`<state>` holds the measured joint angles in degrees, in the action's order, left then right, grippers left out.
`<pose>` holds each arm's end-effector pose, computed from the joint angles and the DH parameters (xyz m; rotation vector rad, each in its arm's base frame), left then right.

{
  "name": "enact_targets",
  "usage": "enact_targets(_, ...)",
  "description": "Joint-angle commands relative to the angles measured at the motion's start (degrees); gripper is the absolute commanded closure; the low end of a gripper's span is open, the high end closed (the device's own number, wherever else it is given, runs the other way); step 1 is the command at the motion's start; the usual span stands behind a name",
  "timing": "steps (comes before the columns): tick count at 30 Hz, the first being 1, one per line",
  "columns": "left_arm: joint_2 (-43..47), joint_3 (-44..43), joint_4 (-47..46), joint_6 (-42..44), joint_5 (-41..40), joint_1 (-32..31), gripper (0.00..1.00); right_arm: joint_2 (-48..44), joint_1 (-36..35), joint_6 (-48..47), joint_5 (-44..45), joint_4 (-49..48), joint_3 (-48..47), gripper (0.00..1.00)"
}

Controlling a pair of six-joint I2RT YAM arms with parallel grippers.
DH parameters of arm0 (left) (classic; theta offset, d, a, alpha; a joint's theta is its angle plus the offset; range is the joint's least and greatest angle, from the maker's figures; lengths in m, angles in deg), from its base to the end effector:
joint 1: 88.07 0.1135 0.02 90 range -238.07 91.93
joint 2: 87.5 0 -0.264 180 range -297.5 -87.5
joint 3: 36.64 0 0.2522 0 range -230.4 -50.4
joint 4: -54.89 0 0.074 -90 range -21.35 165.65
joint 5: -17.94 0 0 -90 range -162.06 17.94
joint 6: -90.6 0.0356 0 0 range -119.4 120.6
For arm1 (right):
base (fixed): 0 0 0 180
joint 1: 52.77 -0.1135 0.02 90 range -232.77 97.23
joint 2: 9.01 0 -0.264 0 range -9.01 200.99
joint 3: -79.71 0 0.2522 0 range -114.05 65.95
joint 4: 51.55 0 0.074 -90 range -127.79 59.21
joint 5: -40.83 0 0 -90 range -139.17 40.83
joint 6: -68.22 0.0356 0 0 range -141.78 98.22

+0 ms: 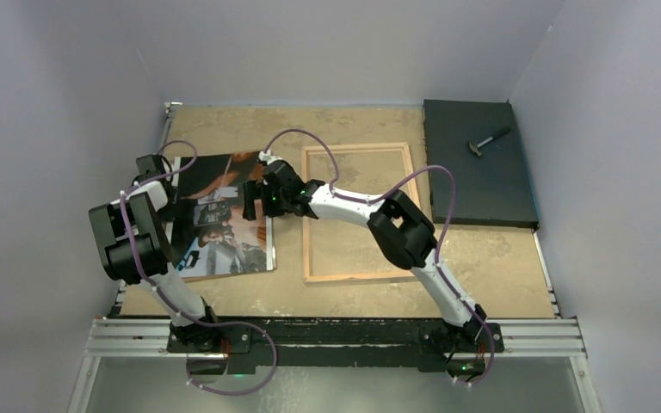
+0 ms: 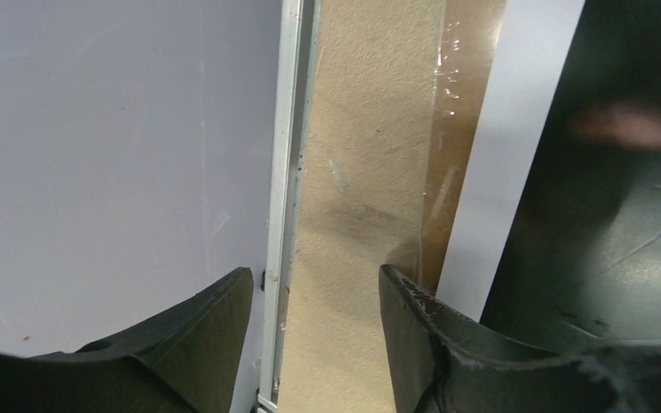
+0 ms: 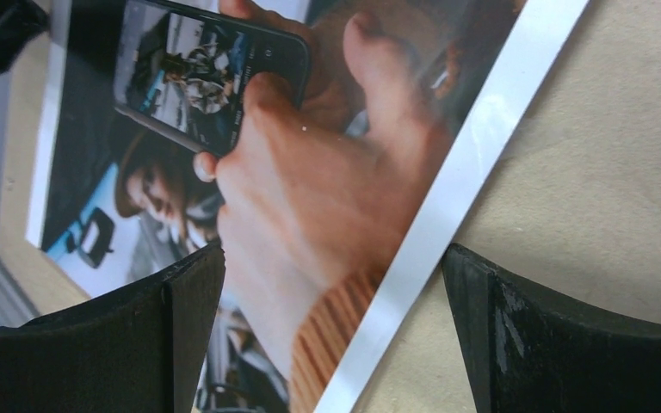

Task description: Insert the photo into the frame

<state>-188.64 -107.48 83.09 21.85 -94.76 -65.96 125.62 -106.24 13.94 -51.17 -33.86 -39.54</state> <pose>0.3141 0.1424 0.1542 -0.1712 2.6692 0.7763 0.3207 0.4350 0.1747 -0.3764 2.2697 0.9043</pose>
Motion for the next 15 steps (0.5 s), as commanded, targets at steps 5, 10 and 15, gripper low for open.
enact_targets(5,-2.71,3.73,1.37,-3.47,8.72,0.32,0.51,-4.86,1.61,6.58,-8.32,-6.72,3.66,0.02)
enact_targets(10,-2.92,4.77,1.11,-3.03,8.87,0.31,0.54,-6.58,1.6,7.03,-10.01,-7.97,3.59,0.03)
enact_targets(15,-2.56,5.05,1.25,-2.84,9.25,0.32,0.58,-8.52,1.59,7.38,-10.68,-8.34,4.23,0.03)
